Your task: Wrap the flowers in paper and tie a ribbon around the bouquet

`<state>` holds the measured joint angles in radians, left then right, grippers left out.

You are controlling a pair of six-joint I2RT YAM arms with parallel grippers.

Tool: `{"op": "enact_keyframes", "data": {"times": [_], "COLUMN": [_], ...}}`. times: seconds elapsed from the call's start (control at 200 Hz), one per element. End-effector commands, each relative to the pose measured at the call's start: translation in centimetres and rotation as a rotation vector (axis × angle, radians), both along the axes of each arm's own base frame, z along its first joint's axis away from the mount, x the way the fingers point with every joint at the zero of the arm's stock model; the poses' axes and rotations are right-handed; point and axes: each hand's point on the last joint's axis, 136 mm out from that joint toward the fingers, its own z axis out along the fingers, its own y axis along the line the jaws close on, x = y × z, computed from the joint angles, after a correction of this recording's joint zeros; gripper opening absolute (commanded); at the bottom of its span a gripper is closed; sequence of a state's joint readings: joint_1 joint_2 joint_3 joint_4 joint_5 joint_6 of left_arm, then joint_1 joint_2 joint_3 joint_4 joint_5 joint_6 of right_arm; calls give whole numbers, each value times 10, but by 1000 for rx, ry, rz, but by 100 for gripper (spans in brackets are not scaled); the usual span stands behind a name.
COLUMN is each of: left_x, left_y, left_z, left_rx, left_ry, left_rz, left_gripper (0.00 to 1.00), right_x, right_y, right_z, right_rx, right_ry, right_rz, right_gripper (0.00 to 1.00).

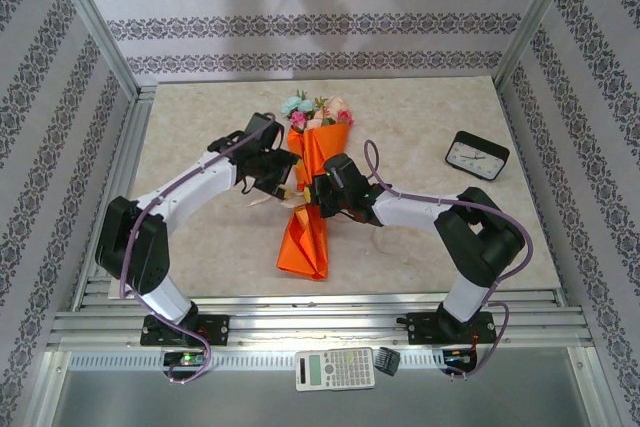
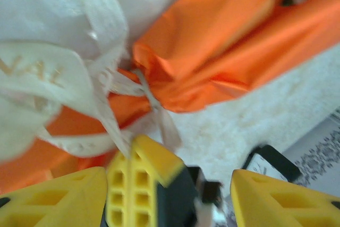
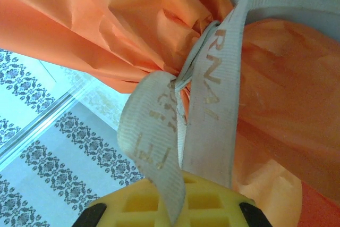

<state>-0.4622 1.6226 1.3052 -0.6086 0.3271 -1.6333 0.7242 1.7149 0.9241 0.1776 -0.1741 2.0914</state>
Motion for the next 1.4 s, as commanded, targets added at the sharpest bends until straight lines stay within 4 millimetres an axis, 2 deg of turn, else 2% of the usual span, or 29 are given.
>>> {"op": "enact_keyframes", "data": {"times": [0.0,0.085,0.17,0.44,0.594,0.709,0.979,1.099,1.394], "left_x": [-49,-68,-76,-60,-66,-69,-54,-48,-40], "left_y": [31,33,32,16,17,17,8,7,5], "left_z": [2,-7,-15,-36,-44,-55,-73,-81,-88], "left_rx": [104,111,111,85,113,100,70,59,53], "left_ry": [188,286,352,387,432,459,468,455,461], "left_rz": [12,12,25,29,6,45,95,136,149], "left_gripper": [63,63,65,71,75,76,77,74,75], "right_x": [-3,-3,-3,-4,-3,-3,-4,-3,-2], "right_y": [0,0,1,-1,0,0,-1,-1,1], "right_z": [-6,-7,-7,-8,-7,-8,-8,-8,-6], "right_rx": [3,3,4,2,5,7,6,6,17], "right_ry": [9,9,11,10,7,6,8,7,1], "right_rz": [6,7,11,11,12,13,11,11,9], "right_gripper": [0,0,0,0,0,0,0,0,0]}}
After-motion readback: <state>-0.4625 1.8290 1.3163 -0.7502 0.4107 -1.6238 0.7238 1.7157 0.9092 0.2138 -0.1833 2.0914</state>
